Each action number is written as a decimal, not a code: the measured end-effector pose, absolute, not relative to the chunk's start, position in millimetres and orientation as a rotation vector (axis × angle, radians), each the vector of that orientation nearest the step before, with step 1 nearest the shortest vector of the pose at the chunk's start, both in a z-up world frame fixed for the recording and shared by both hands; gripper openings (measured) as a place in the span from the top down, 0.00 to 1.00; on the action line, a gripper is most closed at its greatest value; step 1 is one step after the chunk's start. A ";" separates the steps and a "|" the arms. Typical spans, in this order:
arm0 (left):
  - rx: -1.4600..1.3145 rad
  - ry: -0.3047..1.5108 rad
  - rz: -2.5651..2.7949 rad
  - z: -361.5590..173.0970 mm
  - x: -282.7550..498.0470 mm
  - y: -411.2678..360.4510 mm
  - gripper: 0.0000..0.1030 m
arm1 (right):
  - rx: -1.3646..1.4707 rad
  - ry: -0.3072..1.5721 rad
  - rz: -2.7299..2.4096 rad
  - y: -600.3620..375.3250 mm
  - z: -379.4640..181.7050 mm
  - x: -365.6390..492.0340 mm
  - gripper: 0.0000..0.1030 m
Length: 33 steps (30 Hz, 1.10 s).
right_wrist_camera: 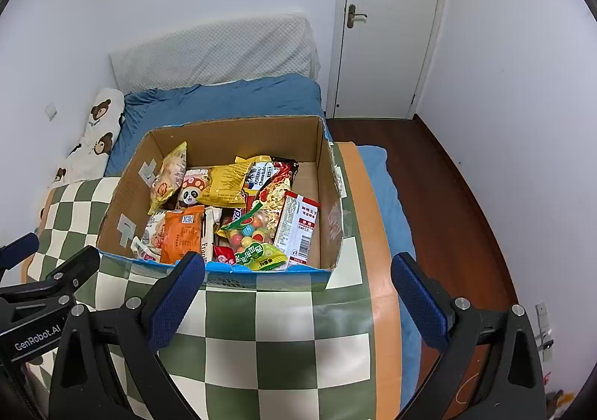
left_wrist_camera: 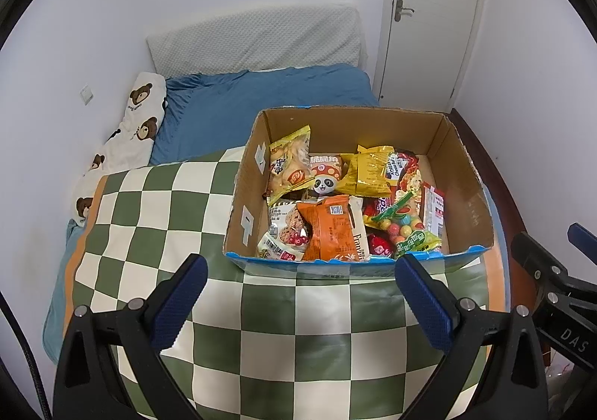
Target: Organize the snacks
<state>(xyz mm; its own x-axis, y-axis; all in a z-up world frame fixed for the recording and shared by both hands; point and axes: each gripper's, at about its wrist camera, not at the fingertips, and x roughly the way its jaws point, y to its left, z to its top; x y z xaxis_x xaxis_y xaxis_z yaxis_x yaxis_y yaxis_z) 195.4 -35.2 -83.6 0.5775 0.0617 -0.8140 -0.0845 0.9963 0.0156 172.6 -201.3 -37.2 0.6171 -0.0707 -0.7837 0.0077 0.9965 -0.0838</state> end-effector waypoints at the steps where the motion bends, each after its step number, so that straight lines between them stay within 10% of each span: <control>1: -0.025 0.950 0.084 -83.1 195.1 -36.1 0.00 | -0.074 0.903 -0.045 -201.0 -36.0 171.5 0.01; 33: -0.019 0.911 0.076 -67.2 189.3 -38.5 0.00 | -0.069 0.871 -0.047 -202.7 -18.5 159.4 0.01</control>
<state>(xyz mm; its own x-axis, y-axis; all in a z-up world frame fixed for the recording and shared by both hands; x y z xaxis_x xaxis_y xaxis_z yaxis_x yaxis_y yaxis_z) 189.3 -38.5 -67.2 0.6104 0.0581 -0.7900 -0.0740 0.9971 0.0162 159.4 -202.7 -18.5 0.6430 -0.0689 -0.7628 0.0128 0.9968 -0.0793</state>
